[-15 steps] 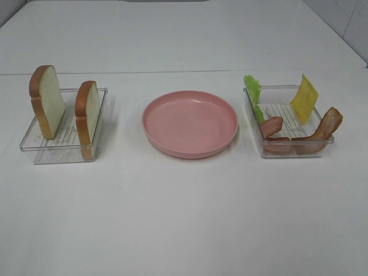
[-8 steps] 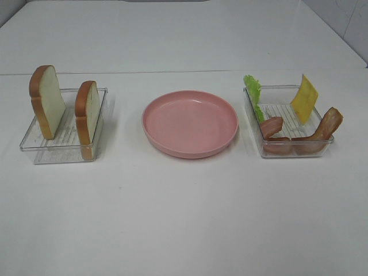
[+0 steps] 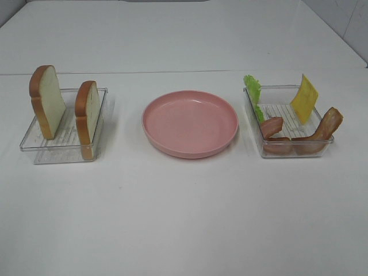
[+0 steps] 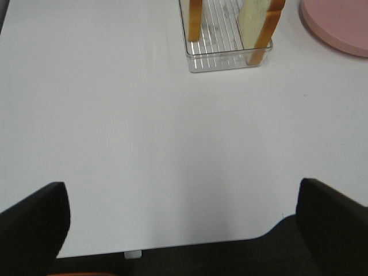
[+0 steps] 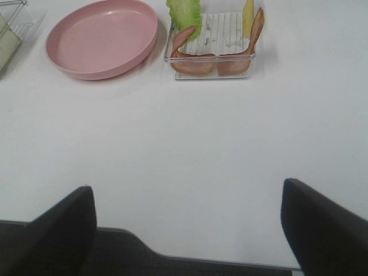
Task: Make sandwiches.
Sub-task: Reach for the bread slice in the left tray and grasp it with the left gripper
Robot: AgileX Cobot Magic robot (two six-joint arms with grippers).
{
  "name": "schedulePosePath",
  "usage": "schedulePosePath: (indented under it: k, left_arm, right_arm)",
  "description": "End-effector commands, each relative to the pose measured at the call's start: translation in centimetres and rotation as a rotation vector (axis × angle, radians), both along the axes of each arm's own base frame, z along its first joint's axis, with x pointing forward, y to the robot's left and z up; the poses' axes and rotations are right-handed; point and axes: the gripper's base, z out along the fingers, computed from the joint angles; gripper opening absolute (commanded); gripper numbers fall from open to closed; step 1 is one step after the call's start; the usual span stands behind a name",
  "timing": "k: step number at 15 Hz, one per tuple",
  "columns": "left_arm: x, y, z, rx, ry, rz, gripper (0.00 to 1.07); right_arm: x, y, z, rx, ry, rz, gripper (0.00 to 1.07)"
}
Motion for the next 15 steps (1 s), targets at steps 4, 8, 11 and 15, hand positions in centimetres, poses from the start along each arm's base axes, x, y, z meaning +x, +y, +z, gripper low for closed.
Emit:
schedulePosePath:
  k: [4, 8, 11, 15]
  left_arm:
    - [14.9, -0.3, 6.0, -0.071, 0.353, -0.011, 1.02]
    - [24.1, -3.7, 3.1, -0.018, 0.530, -0.048, 1.02]
    - [28.8, -7.5, -0.4, 0.039, 0.630, -0.060, 1.02]
    - [33.6, -11.2, -3.5, 0.037, 0.675, -0.076, 1.02]
  right_arm:
    - [-0.3, 0.0, 0.0, 0.006, -0.038, 0.001, 0.85]
    - [-0.3, 0.0, 0.0, 0.006, -0.038, 0.001, 0.85]
    - [-0.3, 0.0, 0.0, 0.006, -0.038, 0.001, 0.85]
    - [-0.3, 0.0, 0.0, 0.006, -0.038, 0.001, 0.85]
